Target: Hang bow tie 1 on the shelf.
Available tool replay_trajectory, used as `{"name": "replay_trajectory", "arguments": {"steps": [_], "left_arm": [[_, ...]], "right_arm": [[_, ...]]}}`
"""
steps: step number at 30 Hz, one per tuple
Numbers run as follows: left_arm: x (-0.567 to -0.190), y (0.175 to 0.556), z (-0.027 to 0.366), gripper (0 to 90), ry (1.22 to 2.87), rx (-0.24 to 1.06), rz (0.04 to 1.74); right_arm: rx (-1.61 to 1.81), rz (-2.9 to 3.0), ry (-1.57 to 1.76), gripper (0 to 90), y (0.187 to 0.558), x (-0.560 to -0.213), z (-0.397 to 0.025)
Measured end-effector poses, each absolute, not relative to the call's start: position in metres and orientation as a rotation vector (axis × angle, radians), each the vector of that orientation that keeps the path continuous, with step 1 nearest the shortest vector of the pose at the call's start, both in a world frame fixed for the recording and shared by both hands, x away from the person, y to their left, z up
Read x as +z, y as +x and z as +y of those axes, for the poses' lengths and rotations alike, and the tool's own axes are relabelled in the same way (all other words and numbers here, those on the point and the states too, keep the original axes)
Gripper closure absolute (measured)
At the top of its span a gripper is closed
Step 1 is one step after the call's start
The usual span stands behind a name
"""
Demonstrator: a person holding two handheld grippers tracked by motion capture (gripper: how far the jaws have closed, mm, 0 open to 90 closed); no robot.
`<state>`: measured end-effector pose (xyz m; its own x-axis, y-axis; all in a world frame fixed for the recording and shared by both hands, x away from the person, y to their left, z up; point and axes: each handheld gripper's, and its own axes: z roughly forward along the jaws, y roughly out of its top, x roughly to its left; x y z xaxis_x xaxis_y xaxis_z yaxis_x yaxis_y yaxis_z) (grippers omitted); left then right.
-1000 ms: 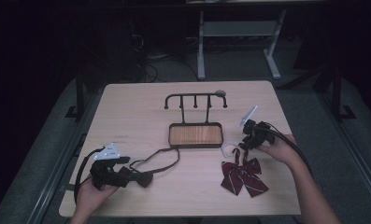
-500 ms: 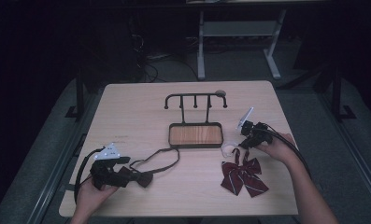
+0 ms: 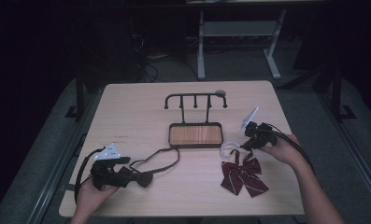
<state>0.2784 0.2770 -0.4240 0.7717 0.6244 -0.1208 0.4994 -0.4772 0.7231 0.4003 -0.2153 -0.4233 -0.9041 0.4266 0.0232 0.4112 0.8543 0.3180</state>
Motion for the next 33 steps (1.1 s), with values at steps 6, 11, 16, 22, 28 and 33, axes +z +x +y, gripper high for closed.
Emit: {"name": "replay_trajectory", "arguments": {"steps": [6, 11, 16, 22, 28, 33], "left_arm": [[-0.424, 0.279, 0.277, 20.2, 2.177, 0.202, 0.833], [-0.424, 0.278, 0.276, 20.2, 2.176, 0.202, 0.834], [-0.424, 0.279, 0.276, 20.2, 2.178, 0.2, 0.835], [-0.424, 0.279, 0.276, 20.2, 2.178, 0.2, 0.834], [-0.425, 0.279, 0.276, 20.2, 2.178, 0.203, 0.834], [-0.424, 0.279, 0.277, 20.8, 2.18, 0.202, 0.827]], "right_arm": [[0.499, 2.989, 0.63, 87.6, 0.392, -0.409, -0.217], [0.51, 3.0, 0.561, 87.6, 0.383, -0.39, -0.215], [0.522, 3.012, 0.532, 87.6, 0.379, -0.378, -0.214], [0.53, 3.015, 0.467, 87.6, 0.373, -0.359, -0.209], [0.553, 3.011, 0.422, 87.6, 0.368, -0.342, -0.206], [0.572, 3.02, 0.368, 87.6, 0.367, -0.323, -0.202]]}}
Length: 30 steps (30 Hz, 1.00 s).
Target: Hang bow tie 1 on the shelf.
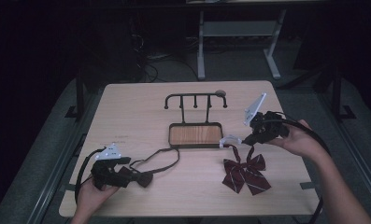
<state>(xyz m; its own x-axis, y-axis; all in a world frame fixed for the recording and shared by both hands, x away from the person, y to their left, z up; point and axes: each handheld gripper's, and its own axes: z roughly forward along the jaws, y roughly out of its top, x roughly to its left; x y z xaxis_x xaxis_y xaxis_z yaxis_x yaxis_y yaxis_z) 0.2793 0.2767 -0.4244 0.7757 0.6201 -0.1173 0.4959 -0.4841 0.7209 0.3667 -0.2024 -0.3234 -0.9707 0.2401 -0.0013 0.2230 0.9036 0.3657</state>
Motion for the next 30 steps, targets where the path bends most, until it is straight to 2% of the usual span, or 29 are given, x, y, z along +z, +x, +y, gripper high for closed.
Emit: {"name": "replay_trajectory", "arguments": {"steps": [30], "left_arm": [[-0.424, 0.278, 0.278, 20.8, 2.166, 0.196, 0.836]], "right_arm": [[0.602, 2.962, 0.336, 87.7, 0.389, -0.254, -0.184]]}}
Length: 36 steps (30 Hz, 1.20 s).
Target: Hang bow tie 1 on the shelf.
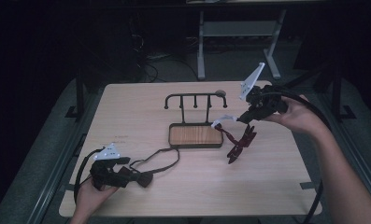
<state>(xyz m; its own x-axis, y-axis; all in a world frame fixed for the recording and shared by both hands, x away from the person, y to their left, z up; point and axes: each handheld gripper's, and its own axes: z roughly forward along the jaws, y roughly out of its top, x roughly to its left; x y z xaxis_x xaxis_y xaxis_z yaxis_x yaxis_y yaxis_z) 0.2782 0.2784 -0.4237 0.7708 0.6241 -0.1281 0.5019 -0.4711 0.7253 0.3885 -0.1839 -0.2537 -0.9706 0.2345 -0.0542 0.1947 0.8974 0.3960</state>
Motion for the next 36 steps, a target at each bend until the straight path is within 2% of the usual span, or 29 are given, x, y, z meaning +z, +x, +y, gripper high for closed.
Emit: {"name": "replay_trajectory", "arguments": {"steps": [19, 29, 36], "left_arm": [[-0.423, 0.278, 0.278, 20.9, 2.164, 0.193, 0.831], [-0.423, 0.277, 0.278, 20.9, 2.162, 0.19, 0.826], [-0.423, 0.277, 0.279, 20.9, 2.161, 0.191, 0.823]], "right_arm": [[0.617, 2.913, 0.389, 87.6, 0.409, -0.227, -0.177], [0.578, 2.901, 0.482, 87.7, 0.429, -0.23, -0.18], [0.537, 2.91, 0.554, 87.6, 0.444, -0.246, -0.183]]}}
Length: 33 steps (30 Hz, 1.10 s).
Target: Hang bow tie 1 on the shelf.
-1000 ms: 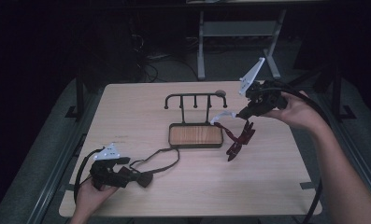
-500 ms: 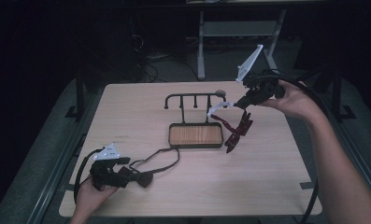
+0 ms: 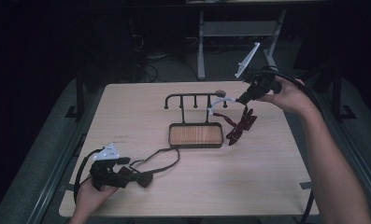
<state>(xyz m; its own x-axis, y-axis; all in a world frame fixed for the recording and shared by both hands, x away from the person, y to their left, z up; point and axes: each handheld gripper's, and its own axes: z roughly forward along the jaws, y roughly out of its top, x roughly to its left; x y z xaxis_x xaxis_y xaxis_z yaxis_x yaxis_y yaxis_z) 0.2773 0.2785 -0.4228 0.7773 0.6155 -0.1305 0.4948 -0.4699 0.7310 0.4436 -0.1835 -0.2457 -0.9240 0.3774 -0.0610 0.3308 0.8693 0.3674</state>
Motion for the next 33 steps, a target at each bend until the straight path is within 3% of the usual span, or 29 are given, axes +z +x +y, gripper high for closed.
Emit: {"name": "replay_trajectory", "arguments": {"steps": [18, 33], "left_arm": [[-0.423, 0.277, 0.278, 21.1, 2.164, 0.186, 0.821], [-0.423, 0.277, 0.278, 21.2, 2.168, 0.184, 0.819]], "right_arm": [[0.532, 2.925, 0.61, 87.0, 0.456, -0.27, -0.191], [0.551, 2.913, 0.624, 87.0, 0.46, -0.27, -0.186]]}}
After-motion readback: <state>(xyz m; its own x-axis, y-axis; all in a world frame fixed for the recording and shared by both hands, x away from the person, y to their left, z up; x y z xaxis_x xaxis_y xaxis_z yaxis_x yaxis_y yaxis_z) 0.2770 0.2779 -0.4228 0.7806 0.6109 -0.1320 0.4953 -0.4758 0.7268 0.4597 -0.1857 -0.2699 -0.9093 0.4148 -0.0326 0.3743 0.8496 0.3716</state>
